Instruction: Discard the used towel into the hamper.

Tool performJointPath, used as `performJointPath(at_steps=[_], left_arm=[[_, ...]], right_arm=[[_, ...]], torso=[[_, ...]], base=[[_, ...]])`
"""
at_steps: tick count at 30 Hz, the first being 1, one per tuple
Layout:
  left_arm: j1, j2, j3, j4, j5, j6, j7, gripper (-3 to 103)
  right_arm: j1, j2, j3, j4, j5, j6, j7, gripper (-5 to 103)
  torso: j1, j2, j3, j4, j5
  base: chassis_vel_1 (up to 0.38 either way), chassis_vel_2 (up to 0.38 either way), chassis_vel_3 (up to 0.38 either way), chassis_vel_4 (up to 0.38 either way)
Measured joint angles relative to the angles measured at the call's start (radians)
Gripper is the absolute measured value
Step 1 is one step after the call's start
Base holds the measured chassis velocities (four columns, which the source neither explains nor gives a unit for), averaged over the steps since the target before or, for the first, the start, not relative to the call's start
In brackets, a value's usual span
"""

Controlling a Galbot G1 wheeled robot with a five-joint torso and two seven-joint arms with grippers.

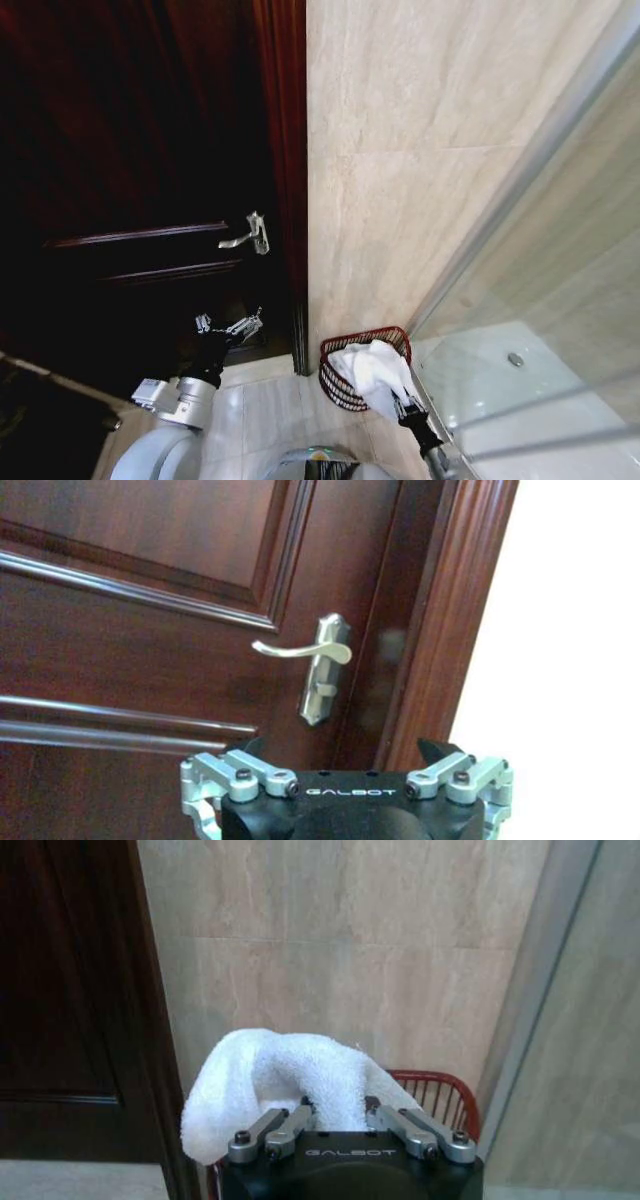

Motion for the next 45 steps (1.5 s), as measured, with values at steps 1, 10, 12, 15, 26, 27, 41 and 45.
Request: performJointPath(at_steps=[1,10,12,15,26,27,41,45], left_arm=[[0.0,0.0,0.0,0.0,0.0,0.0,0.0,100],[0.0,0.0,0.0,0.0,0.0,0.0,0.0,100],[0.0,0.0,0.0,0.0,0.0,0.0,0.0,100],[0.0,0.0,0.0,0.0,0.0,0.0,0.0,100],[0.0,0.0,0.0,0.0,0.0,0.0,0.0,100],[0.0,0.0,0.0,0.0,0.0,0.0,0.0,100],[0.0,0.0,0.0,0.0,0.0,0.0,0.0,100],[0.0,0.0,0.0,0.0,0.0,0.0,0.0,100]], right_arm=[[0.0,-0.003,0.002,0.002,0.001,0.0,-0.006,18],[0.014,-0.005,0.005,0.003,0.003,-0.001,-0.02,18],[0.017,-0.003,0.005,0.004,0.003,-0.003,-0.02,18],[0.019,0.001,0.004,0.01,0.002,-0.007,-0.02,18],[0.005,0.001,0.008,0.067,0.0,-0.049,-0.011,18],[0.005,0.0,0.009,0.09,0.0,-0.062,-0.008,18],[0.037,-0.002,0.019,0.163,0.038,-0.113,0.047,18],[0.056,-0.01,0.022,0.167,0.049,-0.121,0.051,18]], torso=[[0.0,0.0,0.0,-0.0003,0.0002],[0.001,-0.002,0.0,-0.0001,0.0006],[0.001,-0.002,0.0,0.0,0.0006],[0.001,-0.002,0.0,0.0,0.0006],[0.0,-0.003,-0.001,-0.0002,0.0005],[0.0,-0.003,-0.001,-0.0001,0.0004],[0.0,-0.003,-0.001,-0.0001,0.0005],[0.0,-0.003,-0.001,-0.0001,0.0005]], base=[[0.086,-0.037,-0.051,0.053],[-0.028,0.027,0.031,-0.027],[-0.029,0.054,0.017,-0.019],[0.0,0.0,0.0,0.0],[0.0,0.0,0.0,0.0],[0.0,0.0,0.0,0.0],[0.0,0.0,0.0,0.0],[0.0,0.0,0.0,0.0]])
